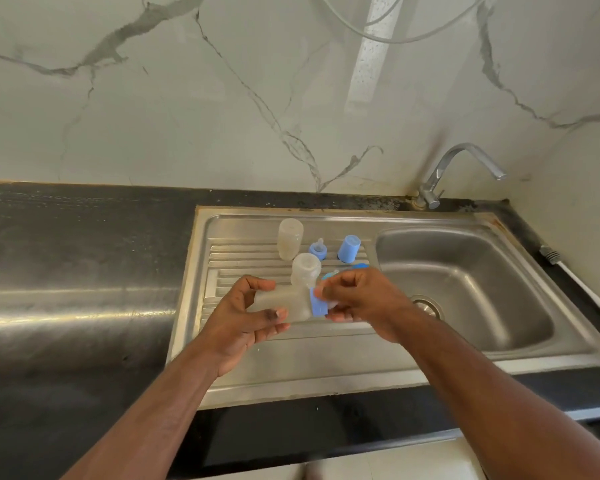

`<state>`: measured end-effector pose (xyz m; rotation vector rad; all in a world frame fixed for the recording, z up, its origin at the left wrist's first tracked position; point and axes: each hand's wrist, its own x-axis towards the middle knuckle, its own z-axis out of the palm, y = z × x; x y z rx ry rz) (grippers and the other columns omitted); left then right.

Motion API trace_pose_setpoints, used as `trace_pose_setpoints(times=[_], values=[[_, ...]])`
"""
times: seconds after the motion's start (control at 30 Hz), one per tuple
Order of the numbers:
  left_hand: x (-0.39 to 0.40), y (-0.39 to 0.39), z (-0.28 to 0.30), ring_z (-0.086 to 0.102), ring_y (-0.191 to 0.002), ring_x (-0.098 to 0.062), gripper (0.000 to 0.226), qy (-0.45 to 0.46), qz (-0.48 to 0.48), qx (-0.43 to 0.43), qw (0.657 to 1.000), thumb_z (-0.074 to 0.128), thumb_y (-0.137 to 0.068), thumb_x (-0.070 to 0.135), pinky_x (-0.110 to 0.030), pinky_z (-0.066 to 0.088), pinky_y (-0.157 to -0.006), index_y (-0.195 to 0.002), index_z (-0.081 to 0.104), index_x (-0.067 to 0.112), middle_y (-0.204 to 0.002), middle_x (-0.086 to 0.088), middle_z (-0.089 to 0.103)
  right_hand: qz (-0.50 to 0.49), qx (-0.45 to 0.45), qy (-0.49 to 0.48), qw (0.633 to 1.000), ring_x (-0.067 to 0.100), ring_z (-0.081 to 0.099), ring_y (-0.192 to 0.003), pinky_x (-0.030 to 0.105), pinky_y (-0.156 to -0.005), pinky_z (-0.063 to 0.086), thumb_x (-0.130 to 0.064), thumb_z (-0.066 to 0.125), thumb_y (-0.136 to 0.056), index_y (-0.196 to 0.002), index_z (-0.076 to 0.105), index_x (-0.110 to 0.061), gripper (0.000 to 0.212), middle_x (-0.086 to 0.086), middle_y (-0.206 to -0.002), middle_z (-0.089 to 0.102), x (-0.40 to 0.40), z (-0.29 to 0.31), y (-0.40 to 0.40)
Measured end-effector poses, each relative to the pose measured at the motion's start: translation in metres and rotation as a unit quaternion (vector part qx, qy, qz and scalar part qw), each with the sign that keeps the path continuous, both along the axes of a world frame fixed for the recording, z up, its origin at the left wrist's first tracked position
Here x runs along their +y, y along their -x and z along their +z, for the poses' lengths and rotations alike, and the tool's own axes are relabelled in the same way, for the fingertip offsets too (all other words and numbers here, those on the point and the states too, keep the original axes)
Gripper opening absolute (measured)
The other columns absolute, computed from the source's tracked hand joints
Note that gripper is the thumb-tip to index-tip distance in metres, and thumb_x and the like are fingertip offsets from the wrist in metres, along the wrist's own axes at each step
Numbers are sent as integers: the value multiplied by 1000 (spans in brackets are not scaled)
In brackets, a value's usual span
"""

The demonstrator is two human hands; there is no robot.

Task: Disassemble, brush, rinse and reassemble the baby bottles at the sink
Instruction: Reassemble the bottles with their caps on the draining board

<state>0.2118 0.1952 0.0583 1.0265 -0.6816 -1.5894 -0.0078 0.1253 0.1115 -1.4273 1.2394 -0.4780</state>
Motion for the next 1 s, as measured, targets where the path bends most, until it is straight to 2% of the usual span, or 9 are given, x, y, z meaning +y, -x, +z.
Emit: trace_pose_setpoints(times=[0.1, 0.2, 0.37, 0.43, 0.5, 0.57, 0.63, 0.87, 1.0], values=[[-1, 3, -3, 70, -108, -33, 51, 11, -13, -10, 1000, 82, -70, -2, -47, 60, -88, -114, 59, 14, -117, -7, 66, -35, -12, -42, 998, 26, 71, -79, 41, -82, 62, -30, 65, -96, -106, 69, 1, 34, 19, -98, 73, 0, -1, 1], [-5, 9, -9, 71, -104, -33, 57, -6, -10, -36, 999, 89, -69, -1, -52, 59, -93, -113, 59, 17, -121, -10, 64, 51, 21, 13, 998, 13, 70, -102, 34, -92, 58, -23, 82, -82, -115, 72, -18, 34, -3, -111, 73, -6, 3, 12], [-21, 2, -11, 61, -105, -14, 65, 96, -95, -301, 944, 88, -77, 13, -37, 58, -93, -126, 57, 41, -114, 18, 58, 11, 10, -16, 1000, 21, 73, -96, 43, -90, 59, -12, 84, -78, -116, 69, -9, 41, 11, -104, 75, -8, -7, 10], [-24, -3, -17, 56, -113, -7, 70, 86, -119, -351, 925, 83, -83, 16, -35, 53, -101, -138, 50, 46, -124, 18, 53, 34, 91, 44, 994, 14, 70, -100, 36, -93, 56, -28, 86, -77, -121, 69, -20, 48, -2, -109, 73, -20, -7, 24], [-24, -6, -23, 51, -122, -7, 62, 73, -127, -374, 916, 78, -89, 19, -37, 49, -107, -136, 51, 51, -137, 15, 47, 9, 267, 146, 953, 11, 66, -104, 30, -92, 51, -41, 83, -77, -121, 69, -26, 49, -8, -115, 69, -37, -7, 45], [-22, -5, -29, 51, -125, -10, 54, 62, -129, -365, 920, 75, -91, 19, -38, 49, -107, -129, 56, 52, -139, 15, 47, 55, 396, 174, 900, 18, 60, -110, 30, -91, 46, -45, 78, -81, -127, 65, -23, 52, -3, -125, 61, -43, -19, 56], [-22, -4, -32, 54, -124, -11, 52, 51, -132, -352, 925, 75, -91, 19, -39, 50, -107, -128, 58, 51, -138, 14, 51, 109, 433, 171, 878, 22, 56, -110, 32, -90, 45, -44, 76, -82, -129, 60, -22, 54, 3, -128, 50, -42, -41, 55], [-18, 1, -34, 60, -110, -1, 50, 50, -123, -322, 937, 76, -90, 15, -26, 51, -97, -123, 63, 50, -119, 27, 62, 45, 383, 174, 906, 22, 59, -89, 30, -69, 41, -19, 67, -84, -110, 55, -22, 29, 0, -103, 57, -44, -48, 57], [-19, -4, -32, 61, -113, -8, 48, 53, -102, -304, 946, 77, -90, 17, -37, 53, -101, -127, 63, 44, -119, 23, 64, -75, 82, 73, 991, 25, 71, -76, 40, -78, 61, 1, 75, -77, -104, 72, -24, 37, 7, -104, 62, -37, -4, 66]])
